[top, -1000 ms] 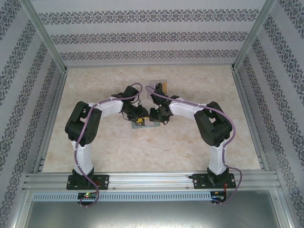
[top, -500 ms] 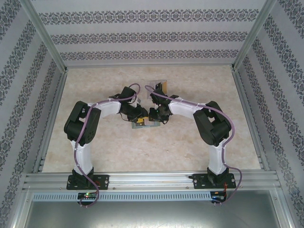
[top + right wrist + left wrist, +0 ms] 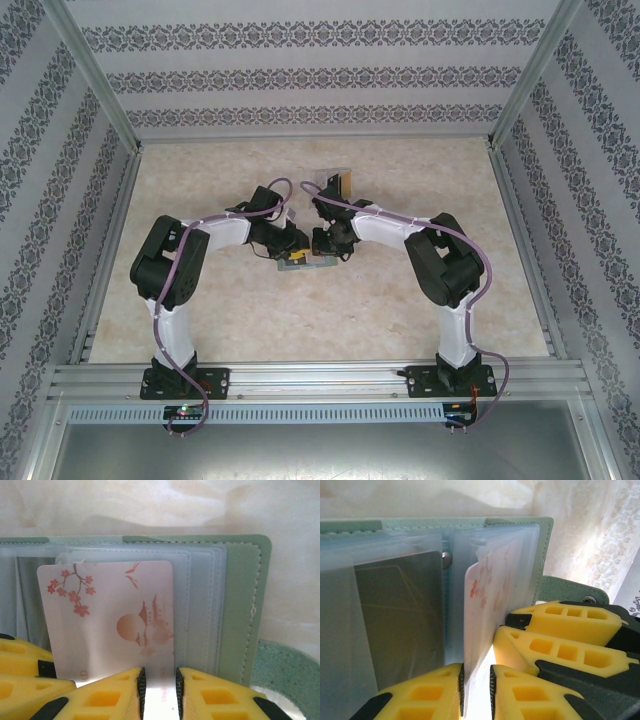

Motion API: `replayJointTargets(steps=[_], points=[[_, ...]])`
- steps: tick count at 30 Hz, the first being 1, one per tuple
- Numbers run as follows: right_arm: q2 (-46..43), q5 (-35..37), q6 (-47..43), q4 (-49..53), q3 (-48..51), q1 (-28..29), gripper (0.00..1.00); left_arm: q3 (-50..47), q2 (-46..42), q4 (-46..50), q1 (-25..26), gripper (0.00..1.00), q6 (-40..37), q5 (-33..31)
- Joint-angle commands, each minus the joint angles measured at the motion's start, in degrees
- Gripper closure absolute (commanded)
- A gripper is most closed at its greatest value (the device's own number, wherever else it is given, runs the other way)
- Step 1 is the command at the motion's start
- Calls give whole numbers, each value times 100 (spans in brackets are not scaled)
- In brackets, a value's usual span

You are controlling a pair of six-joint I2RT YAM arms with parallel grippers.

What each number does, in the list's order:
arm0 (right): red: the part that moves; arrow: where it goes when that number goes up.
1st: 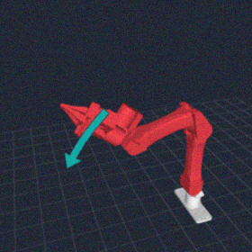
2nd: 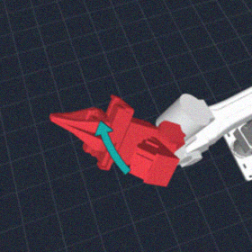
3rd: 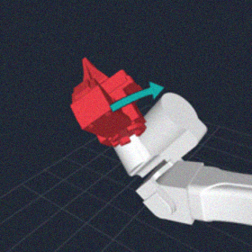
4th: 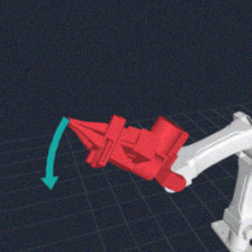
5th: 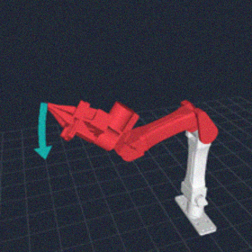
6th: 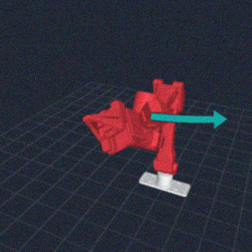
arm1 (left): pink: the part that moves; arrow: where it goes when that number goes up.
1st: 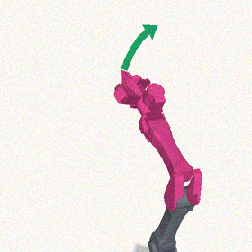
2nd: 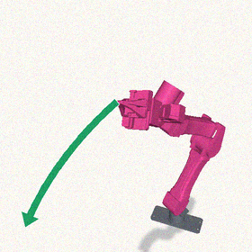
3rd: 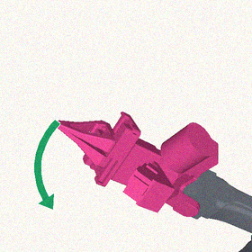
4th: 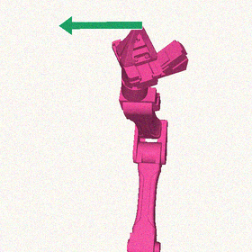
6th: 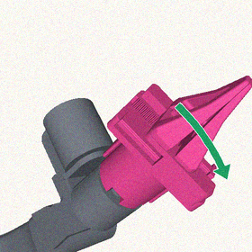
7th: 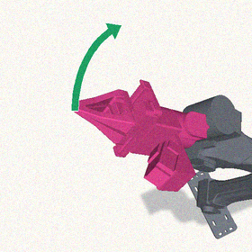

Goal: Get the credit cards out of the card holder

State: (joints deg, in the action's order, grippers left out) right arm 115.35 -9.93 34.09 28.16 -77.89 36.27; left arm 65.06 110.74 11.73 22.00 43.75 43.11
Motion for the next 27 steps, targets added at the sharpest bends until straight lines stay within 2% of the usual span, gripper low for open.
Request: replayJointTargets(steps=[1,15,19,27], points=[[294,193,-95,231,10,85,73,-75,-333,-391,-17,79,-72,311],[277,247,-130,260,-7,113,73,-237,-374,-561,-47,92,-94,211],[247,273,-117,251,6,105,73,-187,-386,-326,-79,99,-225,81],[-165,189,-281,15,206,58,73,-89,-490,491,-163,100,-808,-188]])
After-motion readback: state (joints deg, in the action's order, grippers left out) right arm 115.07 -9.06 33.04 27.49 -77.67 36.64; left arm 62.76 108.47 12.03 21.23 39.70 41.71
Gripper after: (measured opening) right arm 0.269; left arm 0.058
